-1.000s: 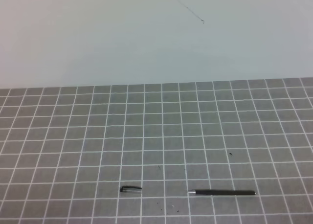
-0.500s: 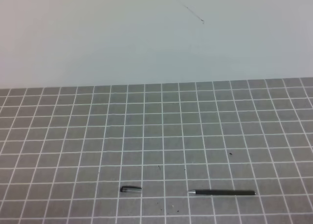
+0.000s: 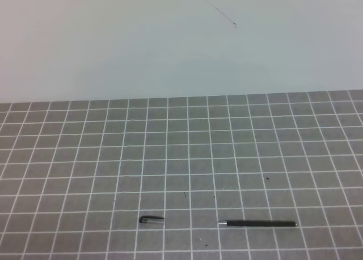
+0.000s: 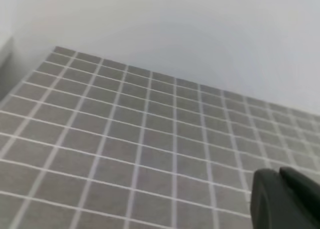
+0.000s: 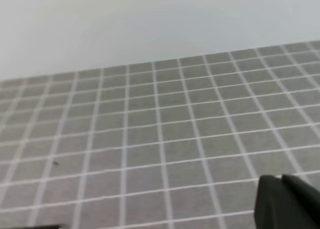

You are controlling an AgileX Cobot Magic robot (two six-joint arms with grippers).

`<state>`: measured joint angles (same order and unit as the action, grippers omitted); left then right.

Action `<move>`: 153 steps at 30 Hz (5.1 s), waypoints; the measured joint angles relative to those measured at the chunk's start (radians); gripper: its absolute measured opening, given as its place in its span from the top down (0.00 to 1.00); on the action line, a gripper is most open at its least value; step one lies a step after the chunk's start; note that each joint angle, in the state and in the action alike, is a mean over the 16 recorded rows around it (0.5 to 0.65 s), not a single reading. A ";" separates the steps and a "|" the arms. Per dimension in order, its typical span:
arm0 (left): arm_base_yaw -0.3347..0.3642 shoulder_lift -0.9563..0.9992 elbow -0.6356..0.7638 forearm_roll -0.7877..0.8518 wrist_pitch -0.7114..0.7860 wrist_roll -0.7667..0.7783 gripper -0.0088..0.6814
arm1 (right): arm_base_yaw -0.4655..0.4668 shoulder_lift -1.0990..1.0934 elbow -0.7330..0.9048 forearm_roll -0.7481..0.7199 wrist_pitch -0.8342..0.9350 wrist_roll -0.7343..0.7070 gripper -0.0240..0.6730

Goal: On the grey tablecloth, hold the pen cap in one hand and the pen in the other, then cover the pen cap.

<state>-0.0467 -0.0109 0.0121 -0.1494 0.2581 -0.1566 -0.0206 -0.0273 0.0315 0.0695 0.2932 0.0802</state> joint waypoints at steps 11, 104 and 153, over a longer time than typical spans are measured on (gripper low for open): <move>0.000 -0.008 0.015 -0.612 -0.145 -0.009 0.99 | 0.000 0.000 0.000 0.529 -0.181 0.000 0.97; -0.327 1.490 -1.186 -0.104 0.785 1.154 0.99 | 0.145 1.063 -0.804 0.737 0.621 -1.098 0.97; -0.528 1.903 -1.217 0.035 0.615 1.270 0.55 | 0.145 1.063 -0.804 0.737 0.654 -1.073 0.97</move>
<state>-0.5747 1.8921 -1.2048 -0.1142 0.8733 1.1134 0.1242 1.0354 -0.7726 0.8066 0.9467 -0.9924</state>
